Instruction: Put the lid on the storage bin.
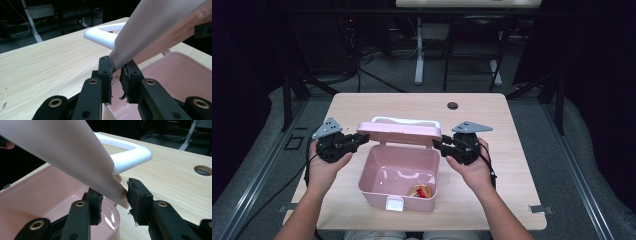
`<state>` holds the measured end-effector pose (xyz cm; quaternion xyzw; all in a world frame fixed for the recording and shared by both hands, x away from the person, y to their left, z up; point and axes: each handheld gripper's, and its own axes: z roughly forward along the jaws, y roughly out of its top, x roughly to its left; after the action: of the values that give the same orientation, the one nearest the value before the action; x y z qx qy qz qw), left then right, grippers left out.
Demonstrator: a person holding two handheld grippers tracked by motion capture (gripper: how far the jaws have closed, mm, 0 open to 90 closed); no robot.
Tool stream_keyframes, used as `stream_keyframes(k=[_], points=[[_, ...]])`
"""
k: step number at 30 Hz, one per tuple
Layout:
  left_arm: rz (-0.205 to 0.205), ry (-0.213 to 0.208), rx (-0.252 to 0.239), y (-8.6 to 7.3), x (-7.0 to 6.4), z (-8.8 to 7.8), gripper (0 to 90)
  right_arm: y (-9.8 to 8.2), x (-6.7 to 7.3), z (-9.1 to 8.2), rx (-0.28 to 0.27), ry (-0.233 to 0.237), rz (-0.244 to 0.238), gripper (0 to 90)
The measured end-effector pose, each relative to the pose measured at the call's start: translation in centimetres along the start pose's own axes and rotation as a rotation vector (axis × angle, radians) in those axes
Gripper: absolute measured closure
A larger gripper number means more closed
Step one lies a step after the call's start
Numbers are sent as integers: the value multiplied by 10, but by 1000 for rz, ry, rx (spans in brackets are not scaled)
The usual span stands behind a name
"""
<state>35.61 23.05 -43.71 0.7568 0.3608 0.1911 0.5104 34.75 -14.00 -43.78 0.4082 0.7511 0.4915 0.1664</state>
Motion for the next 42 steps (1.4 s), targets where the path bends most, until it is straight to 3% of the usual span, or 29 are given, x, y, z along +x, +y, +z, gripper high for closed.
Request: stream_keyframes(k=[9,16,22,25,42], points=[[13,20,-22,-6,-6,1,806,-4,-4,2,7,-14,20,653],[23,51,-27,-9,-10,2,828,-3,-7,4,-19,-22,27,656],[12,28,-30,-11,-12,1,824,-4,-11,4,-26,-14,41,652],[-20,-2,-44,-10,-10,-4,808,-3,-13,1,-29,24,69,626],[-29,-33,-25,-5,-16,-18,754,-4,-3,-24,-23,53,43,616]])
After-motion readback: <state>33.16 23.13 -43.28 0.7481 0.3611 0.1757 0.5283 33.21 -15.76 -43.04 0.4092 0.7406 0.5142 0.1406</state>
